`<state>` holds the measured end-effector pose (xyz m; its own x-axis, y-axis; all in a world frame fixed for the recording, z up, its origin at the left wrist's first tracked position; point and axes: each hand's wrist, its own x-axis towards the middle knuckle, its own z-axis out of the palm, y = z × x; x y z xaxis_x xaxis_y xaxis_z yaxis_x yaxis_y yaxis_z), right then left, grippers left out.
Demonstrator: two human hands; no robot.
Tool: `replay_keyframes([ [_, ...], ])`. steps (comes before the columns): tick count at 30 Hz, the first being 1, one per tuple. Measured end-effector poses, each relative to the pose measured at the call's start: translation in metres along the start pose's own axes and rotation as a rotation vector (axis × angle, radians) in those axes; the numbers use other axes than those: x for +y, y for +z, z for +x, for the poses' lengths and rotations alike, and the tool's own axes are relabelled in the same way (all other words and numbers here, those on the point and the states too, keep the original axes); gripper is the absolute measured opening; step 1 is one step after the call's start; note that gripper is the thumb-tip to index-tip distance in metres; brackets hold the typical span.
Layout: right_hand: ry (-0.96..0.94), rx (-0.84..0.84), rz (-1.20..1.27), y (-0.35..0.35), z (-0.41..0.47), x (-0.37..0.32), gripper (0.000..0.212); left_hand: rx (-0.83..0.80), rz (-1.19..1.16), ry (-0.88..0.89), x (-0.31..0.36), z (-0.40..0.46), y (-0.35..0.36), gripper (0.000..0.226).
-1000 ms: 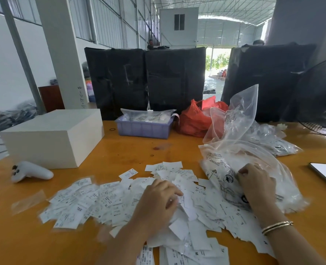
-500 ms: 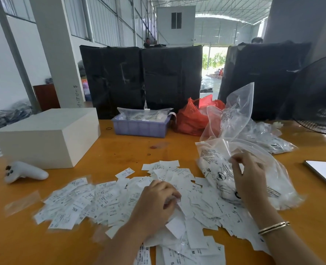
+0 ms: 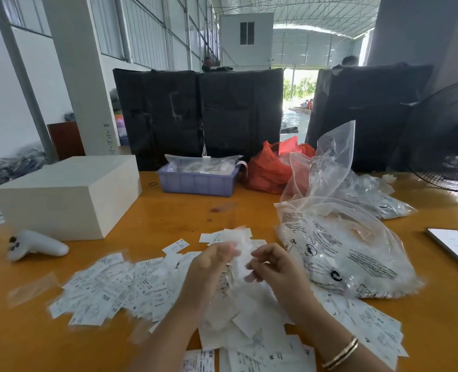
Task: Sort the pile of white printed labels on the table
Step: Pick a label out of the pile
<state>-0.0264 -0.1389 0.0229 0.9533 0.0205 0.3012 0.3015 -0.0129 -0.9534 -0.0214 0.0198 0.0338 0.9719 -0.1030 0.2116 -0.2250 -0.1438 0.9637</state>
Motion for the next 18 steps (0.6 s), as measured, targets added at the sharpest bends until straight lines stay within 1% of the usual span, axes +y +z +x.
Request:
replay_keyframes([
  [2, 0.010, -0.017, -0.083, 0.002, 0.000, 0.002, 0.019, 0.034, 0.003, -0.042, 0.000, 0.002, 0.001, 0.030],
  [4, 0.007, -0.043, -0.140, 0.003, 0.000, 0.003, 0.026, 0.105, -0.057, -0.089, -0.003, 0.003, 0.002, 0.010],
  [6, 0.007, -0.032, -0.144, 0.001, 0.001, 0.003, 0.033, 0.201, -0.202, -0.151, -0.005, 0.004, 0.000, 0.007],
  [8, 0.006, 0.047, -0.123, -0.003, 0.004, 0.004, 0.038, 0.276, -0.342, -0.185, -0.006, 0.007, -0.006, 0.010],
  [11, -0.014, 0.216, -0.168, -0.009, 0.010, 0.006, 0.045, 0.344, -0.367, -0.173, -0.008, 0.010, -0.013, 0.009],
  [13, -0.045, 0.269, -0.220, -0.011, 0.013, 0.007, 0.044, 0.366, -0.334, -0.153, -0.009, 0.011, -0.014, 0.006],
  [14, -0.063, 0.260, -0.292, -0.010, 0.014, 0.006, 0.039, 0.371, -0.320, -0.141, -0.009, 0.011, -0.014, 0.005],
  [15, -0.091, 0.216, -0.414, -0.008, 0.014, 0.005, 0.032, 0.375, -0.305, -0.129, -0.010, 0.010, -0.013, 0.005],
  [17, -0.148, 0.089, -0.791, -0.003, 0.014, 0.006, 0.019, 0.382, -0.267, -0.106, -0.010, 0.009, -0.012, 0.006],
  [18, -0.157, 0.048, -0.959, -0.001, 0.014, 0.007, 0.022, 0.388, -0.246, -0.094, -0.011, 0.009, -0.011, 0.007],
])
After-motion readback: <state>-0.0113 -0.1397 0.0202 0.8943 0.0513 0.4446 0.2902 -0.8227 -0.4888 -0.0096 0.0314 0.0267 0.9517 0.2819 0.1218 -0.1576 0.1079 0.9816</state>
